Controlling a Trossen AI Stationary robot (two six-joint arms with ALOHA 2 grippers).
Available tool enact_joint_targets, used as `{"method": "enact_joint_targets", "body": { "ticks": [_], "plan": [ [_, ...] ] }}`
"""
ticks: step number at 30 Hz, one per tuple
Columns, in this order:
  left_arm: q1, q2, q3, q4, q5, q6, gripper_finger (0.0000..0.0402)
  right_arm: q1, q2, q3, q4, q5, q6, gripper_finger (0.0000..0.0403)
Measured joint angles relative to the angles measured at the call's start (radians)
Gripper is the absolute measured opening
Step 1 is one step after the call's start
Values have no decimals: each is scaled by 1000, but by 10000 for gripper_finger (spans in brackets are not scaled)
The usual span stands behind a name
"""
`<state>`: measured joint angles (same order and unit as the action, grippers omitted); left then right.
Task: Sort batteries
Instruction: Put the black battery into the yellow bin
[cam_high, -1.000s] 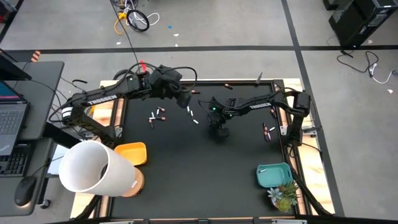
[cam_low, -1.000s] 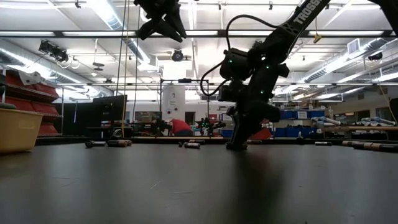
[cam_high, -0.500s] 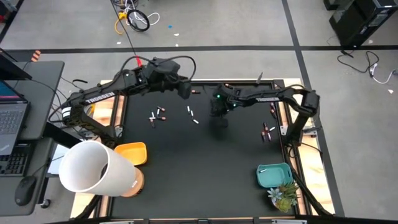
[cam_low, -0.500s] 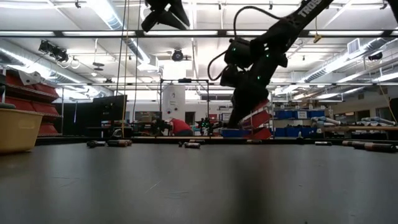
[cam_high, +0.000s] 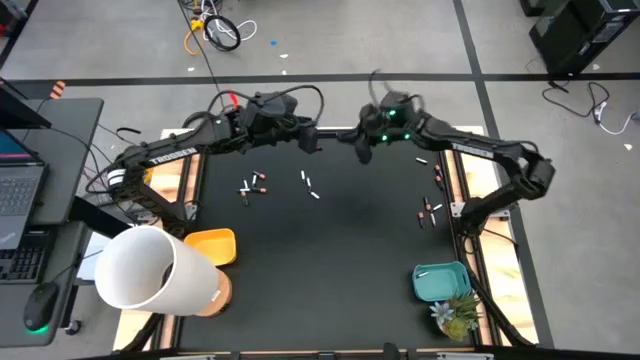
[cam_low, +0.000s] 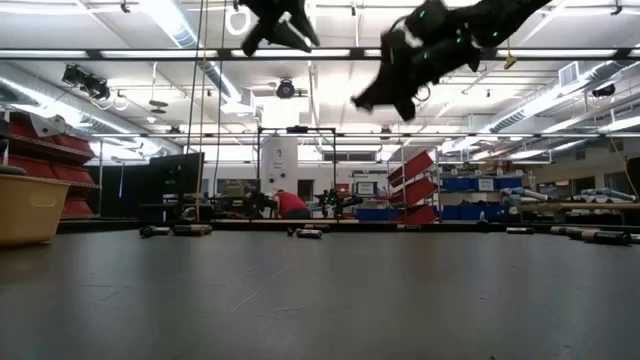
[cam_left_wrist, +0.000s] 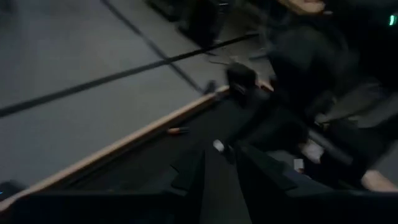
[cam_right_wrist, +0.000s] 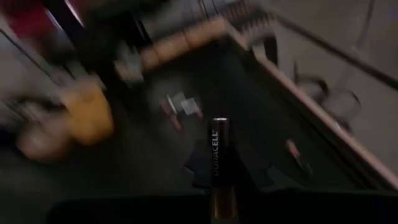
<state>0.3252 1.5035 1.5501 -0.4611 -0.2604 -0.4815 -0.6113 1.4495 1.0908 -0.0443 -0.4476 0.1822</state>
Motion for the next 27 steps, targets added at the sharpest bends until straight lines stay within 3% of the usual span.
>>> {"method": "enact_joint_targets", "body": {
  "ticks": [4,10,17,22,27],
  "plan": [
    [-1,52,0,139,105,-39,116,-13,-47,1,178,-53,158,25],
    [-1,99,-1,274,155,-73,122,-15,-96,1,369,-54,311,25],
    [0,106,-1,368,167,-72,123,-15,-127,2,397,-29,335,25],
    [0,112,-1,439,253,-59,125,2,-126,2,499,-39,348,25],
    [-13,114,-1,478,224,-44,171,14,-127,2,558,-42,399,25]
  ]
}}
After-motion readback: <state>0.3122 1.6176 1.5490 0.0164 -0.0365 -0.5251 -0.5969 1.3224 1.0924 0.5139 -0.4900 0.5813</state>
